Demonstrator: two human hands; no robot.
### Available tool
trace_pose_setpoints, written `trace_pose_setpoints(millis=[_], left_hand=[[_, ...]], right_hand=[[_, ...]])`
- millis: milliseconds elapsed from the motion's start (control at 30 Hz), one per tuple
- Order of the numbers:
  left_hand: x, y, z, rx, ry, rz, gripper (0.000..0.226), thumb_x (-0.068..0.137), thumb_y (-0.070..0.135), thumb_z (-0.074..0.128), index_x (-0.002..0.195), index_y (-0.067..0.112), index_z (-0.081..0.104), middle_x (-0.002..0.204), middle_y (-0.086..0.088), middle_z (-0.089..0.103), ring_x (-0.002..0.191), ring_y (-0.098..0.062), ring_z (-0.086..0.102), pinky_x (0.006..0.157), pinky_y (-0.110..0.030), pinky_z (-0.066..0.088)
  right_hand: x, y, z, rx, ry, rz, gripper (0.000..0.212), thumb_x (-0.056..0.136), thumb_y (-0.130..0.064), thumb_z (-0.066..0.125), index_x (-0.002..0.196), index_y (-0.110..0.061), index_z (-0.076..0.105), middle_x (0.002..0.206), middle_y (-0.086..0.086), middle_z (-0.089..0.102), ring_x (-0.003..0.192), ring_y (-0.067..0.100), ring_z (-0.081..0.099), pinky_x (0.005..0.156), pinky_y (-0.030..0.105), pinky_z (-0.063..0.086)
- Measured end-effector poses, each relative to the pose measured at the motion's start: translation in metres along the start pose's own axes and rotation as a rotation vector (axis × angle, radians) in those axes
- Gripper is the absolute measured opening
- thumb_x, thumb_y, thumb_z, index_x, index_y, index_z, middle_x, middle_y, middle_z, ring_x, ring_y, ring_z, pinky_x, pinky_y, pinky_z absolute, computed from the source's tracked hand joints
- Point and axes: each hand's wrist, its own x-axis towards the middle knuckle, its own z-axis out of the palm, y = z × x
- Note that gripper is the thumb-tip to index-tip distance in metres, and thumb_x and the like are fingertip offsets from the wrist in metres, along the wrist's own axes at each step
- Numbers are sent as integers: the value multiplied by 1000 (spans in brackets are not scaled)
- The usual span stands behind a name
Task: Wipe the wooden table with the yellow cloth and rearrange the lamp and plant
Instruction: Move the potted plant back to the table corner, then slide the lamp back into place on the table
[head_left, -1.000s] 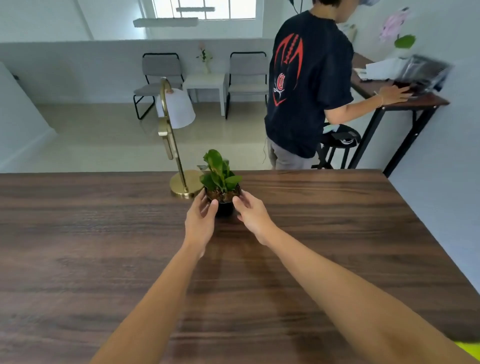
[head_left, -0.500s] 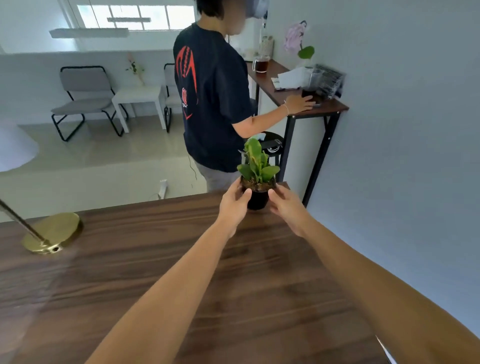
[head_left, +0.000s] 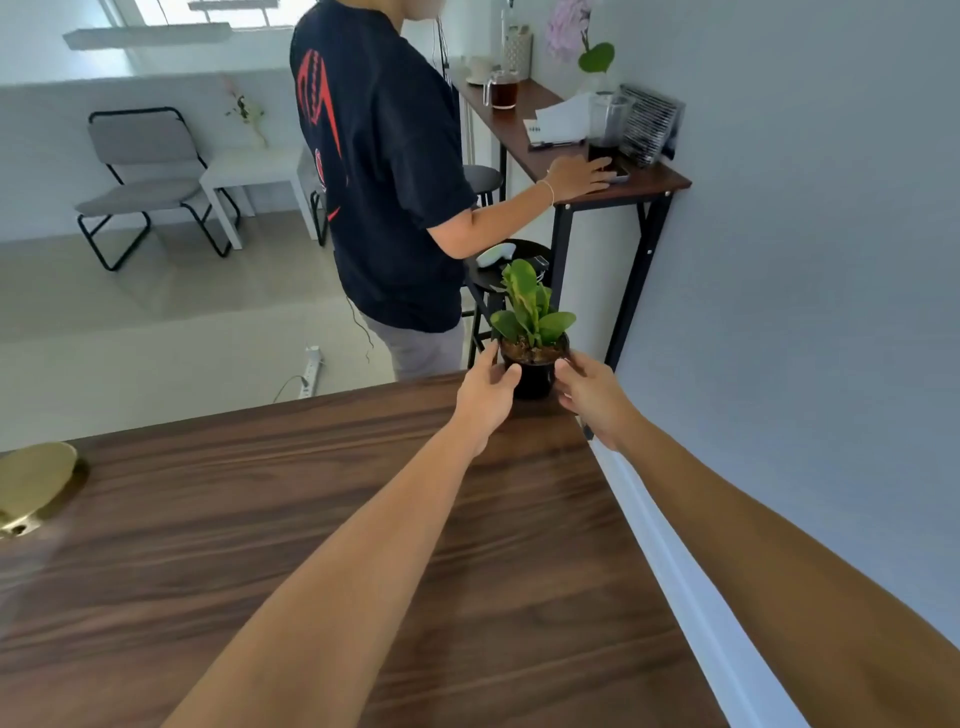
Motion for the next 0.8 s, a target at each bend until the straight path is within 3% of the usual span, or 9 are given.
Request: trace_pose_setpoints(millis=[67, 133, 200, 267, 400, 600, 700, 800], left_hand=[[-9, -4, -10, 3, 20, -29, 59, 95, 32, 49, 148, 30, 23, 141, -2, 48, 129, -20, 44, 107, -35, 36], [-22, -9, -29, 4, 63, -58, 59, 95, 34, 50, 147, 28, 25, 142, -3, 46, 129, -19, 43, 106, -34, 36], [-39, -16, -56, -14, 116, -58, 56, 94, 33, 51, 146, 26, 30, 141, -3, 46, 125, -16, 46, 104, -33, 38], [-60, -24, -92, -28, 185, -48, 52, 94, 32, 51, 143, 24, 35, 139, -2, 49, 121, -14, 49, 103, -31, 41], [-103, -51, -182, -8, 363, -6, 41, 94, 29, 53, 134, 21, 47, 128, 0, 57, 114, -12, 55, 103, -30, 43], [-175, -102, -341, 175, 709, 27, 29, 94, 22, 52, 121, 14, 57, 116, -1, 63, 104, -11, 57, 90, -20, 39], [-197, -130, -404, 272, 826, -36, 30, 93, 21, 52, 122, 11, 56, 121, -8, 59, 112, -22, 55, 93, -25, 37], [-202, -148, -441, 350, 794, -62, 43, 93, 24, 53, 133, 9, 46, 137, -9, 47, 126, -24, 45, 106, -32, 34]], right_hand=[[0, 10, 8, -19, 73, 16, 36, 101, -36, 43, 134, -25, 51, 113, -3, 61, 108, 18, 55, 109, 49, 41], [-8, 18, 20, -46, 255, 63, 47, 99, -40, 43, 143, -23, 42, 131, 4, 58, 120, 24, 55, 107, 50, 43], [-24, 19, 39, -82, 408, 48, 38, 100, -37, 42, 133, -20, 49, 123, 8, 61, 112, 28, 59, 99, 50, 47], [-42, 15, 64, -120, 440, -20, 28, 101, -31, 42, 121, -16, 55, 111, 7, 64, 103, 27, 60, 94, 46, 48], [-69, -5, 132, -214, 330, -127, 23, 100, -24, 46, 110, -13, 63, 100, 4, 64, 96, 24, 59, 82, 32, 38], [-100, -48, 280, -286, 84, -213, 16, 97, -23, 53, 89, -17, 66, 85, 0, 69, 88, 22, 64, 85, 39, 50], [-114, -65, 353, -325, -73, -242, 16, 96, -21, 55, 88, -17, 68, 83, -1, 70, 85, 18, 65, 82, 34, 49], [-116, -79, 416, -400, -196, -284, 18, 96, -21, 54, 90, -17, 70, 88, 0, 73, 91, 18, 64, 83, 30, 43]])
